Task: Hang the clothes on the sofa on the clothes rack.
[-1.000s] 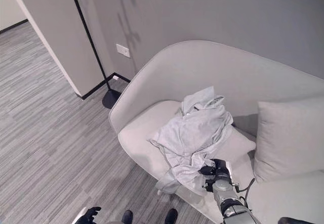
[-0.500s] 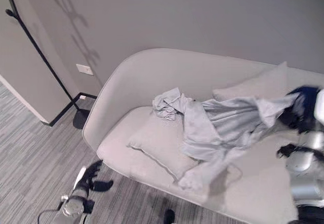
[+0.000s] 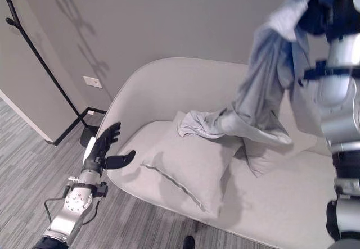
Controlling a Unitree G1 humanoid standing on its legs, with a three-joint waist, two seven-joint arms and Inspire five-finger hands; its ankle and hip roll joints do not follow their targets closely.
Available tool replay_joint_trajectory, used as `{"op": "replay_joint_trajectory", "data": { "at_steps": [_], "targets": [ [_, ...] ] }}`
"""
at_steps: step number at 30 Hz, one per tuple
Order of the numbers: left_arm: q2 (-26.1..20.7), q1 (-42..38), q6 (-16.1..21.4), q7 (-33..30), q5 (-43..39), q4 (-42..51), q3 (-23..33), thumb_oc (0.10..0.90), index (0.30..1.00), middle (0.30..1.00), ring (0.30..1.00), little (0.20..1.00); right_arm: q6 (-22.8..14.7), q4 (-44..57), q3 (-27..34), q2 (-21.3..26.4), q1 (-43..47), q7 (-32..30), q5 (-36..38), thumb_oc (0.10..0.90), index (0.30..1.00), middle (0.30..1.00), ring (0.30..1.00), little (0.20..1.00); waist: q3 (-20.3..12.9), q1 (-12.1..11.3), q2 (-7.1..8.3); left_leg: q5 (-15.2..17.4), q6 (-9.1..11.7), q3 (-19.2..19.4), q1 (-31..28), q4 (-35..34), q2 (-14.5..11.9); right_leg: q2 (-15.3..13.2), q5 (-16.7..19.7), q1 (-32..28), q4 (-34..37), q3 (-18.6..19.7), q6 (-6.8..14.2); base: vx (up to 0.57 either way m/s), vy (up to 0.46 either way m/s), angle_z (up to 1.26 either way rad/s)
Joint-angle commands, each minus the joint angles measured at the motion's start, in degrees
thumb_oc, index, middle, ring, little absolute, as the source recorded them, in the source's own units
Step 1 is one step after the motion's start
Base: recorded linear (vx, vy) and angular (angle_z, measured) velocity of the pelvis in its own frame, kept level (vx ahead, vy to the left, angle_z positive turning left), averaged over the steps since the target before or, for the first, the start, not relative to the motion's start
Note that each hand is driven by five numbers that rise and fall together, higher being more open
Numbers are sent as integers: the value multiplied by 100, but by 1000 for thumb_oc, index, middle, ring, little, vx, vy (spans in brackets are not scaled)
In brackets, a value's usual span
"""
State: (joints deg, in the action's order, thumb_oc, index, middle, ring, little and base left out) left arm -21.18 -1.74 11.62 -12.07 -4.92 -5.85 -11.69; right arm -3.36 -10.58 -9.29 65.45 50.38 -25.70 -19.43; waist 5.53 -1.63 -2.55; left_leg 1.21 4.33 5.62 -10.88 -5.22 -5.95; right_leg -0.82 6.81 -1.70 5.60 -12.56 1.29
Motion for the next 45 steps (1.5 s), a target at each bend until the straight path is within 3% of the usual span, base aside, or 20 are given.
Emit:
{"op": "replay_joint_trajectory", "data": {
  "at_steps": [1,2,3,6,8,11,17,23,24,25,31,35,37,38,40,42,45],
  "targets": [
    [-656,-621,816,-62,-180,735,-89,800,900,900,900,900,-187,-344,-338,256,1437,-565,462,400,300,300,300,300,-600,-125,670,347,62,-50,-192,22,-37,-420,-581,-443,-65,18,516,-8,-13,11],
    [-644,-715,856,114,-504,897,-318,800,900,900,900,900,-179,-529,-573,116,1873,-578,587,400,300,300,300,300,-642,-154,725,347,67,-66,-202,22,-33,-408,-578,-464,-64,8,506,-3,-16,11],
    [-575,-761,843,200,-677,917,-364,800,900,900,900,900,-190,-721,-910,16,2300,-598,652,400,300,300,300,300,-639,-140,689,346,67,-73,-210,22,-31,-411,-580,-475,-65,3,503,-2,-20,7],
    [-508,-927,826,286,-744,883,-577,800,900,900,900,900,-193,-903,-1200,-155,2754,-586,767,400,300,300,300,300,-648,-124,667,344,69,-92,-215,22,-30,-409,-583,-494,-66,0,496,-1,-4,2],
    [-391,-1357,810,348,-620,711,-1129,800,900,900,900,900,-357,-946,-1308,-613,3169,-618,1200,400,300,300,300,300,-681,-69,664,342,65,-116,-227,22,-20,-402,-584,-529,-68,-3,484,0,0,0],
    [-154,-1684,802,360,-861,546,-1432,800,900,900,900,900,-460,-862,-1381,-903,3291,-569,1437,400,300,300,300,300,-675,-5,661,333,64,-110,-234,22,-19,-406,-579,-535,-70,4,480,0,0,0],
    [587,-2230,466,972,-2545,338,-2363,800,900,900,900,900,-518,-552,-1526,-1810,3433,-336,1674,400,300,300,300,300,-653,128,617,299,32,-61,-223,22,4,-412,-551,-514,-71,91,475,-21,-7,-2],
    [1133,-2859,419,673,-2393,-559,-2710,800,900,900,900,900,-723,-46,-1495,-2247,3337,-90,2148,400,300,300,300,300,-646,274,620,267,29,9,-219,22,29,-423,-492,-483,-62,154,457,3,-7,-7],
    [1298,-3139,422,377,-2242,-913,-2617,568,552,552,552,552,-832,336,-1492,-2269,3138,53,2275,400,300,300,300,300,-660,368,615,315,41,40,-250,22,17,-399,-534,-487,-65,203,465,-23,-20,-13],
    [1389,-3250,449,241,-2150,-1073,-2575,400,300,300,300,300,-857,555,-1450,-2187,3014,131,2342,400,300,300,300,300,-640,389,623,264,40,58,-227,22,31,-410,-483,-449,-61,205,456,44,-23,-12],
    [1300,-3144,549,-210,-1896,-851,-2050,400,300,300,300,300,-1051,1226,-1176,-1500,2295,332,2491,400,300,300,300,300,-591,438,625,283,66,141,-234,22,-16,-364,-489,-379,-60,257,464,16,-22,-8],
    [1212,-3015,572,-315,-1921,-677,-1826,400,300,300,300,300,-1062,1245,-1069,-1352,2099,347,2520,400,300,300,300,300,-605,423,618,329,78,155,-252,22,-52,-327,-548,-388,-60,270,474,35,-17,-8],
    [1011,-2821,599,-428,-1717,-445,-1472,400,300,300,300,300,-1116,1187,-944,-1194,1930,357,2618,400,300,300,300,300,-589,389,644,274,92,170,-225,22,-65,-312,-527,-363,-60,270,460,49,-34,-2],
    [757,-2681,566,-472,-1194,-333,-1264,400,300,300,300,300,-1159,1164,-878,-1098,1849,394,2669,400,300,300,300,300,-592,362,635,317,115,170,-236,22,-100,-283,-587,-377,-60,272,466,7,-35,-2],
    [490,-2576,568,-502,-638,-219,-1121,400,300,300,300,300,-1223,1152,-779,-1014,1766,436,2738,400,300,300,300,300,-589,340,637,313,133,170,-214,22,-123,-273,-599,-363,-60,262,463,29,-28,-4],
    [482,-2559,560,-508,-618,-196,-1121,400,300,300,300,300,-1228,1155,-763,-1019,1753,440,2741,400,300,300,300,300,-583,343,658,265,131,175,-191,22,-111,-284,-553,-342,-60,254,450,0,0,0],
    [-104,-2159,512,-409,55,438,-666,400,300,300,300,300,-1245,1092,-468,-929,1486,525,2828,400,300,300,300,300,-579,242,634,302,151,141,-159,22,-148,-236,-614,-335,-60,235,446,28,-25,1]
  ]
}}
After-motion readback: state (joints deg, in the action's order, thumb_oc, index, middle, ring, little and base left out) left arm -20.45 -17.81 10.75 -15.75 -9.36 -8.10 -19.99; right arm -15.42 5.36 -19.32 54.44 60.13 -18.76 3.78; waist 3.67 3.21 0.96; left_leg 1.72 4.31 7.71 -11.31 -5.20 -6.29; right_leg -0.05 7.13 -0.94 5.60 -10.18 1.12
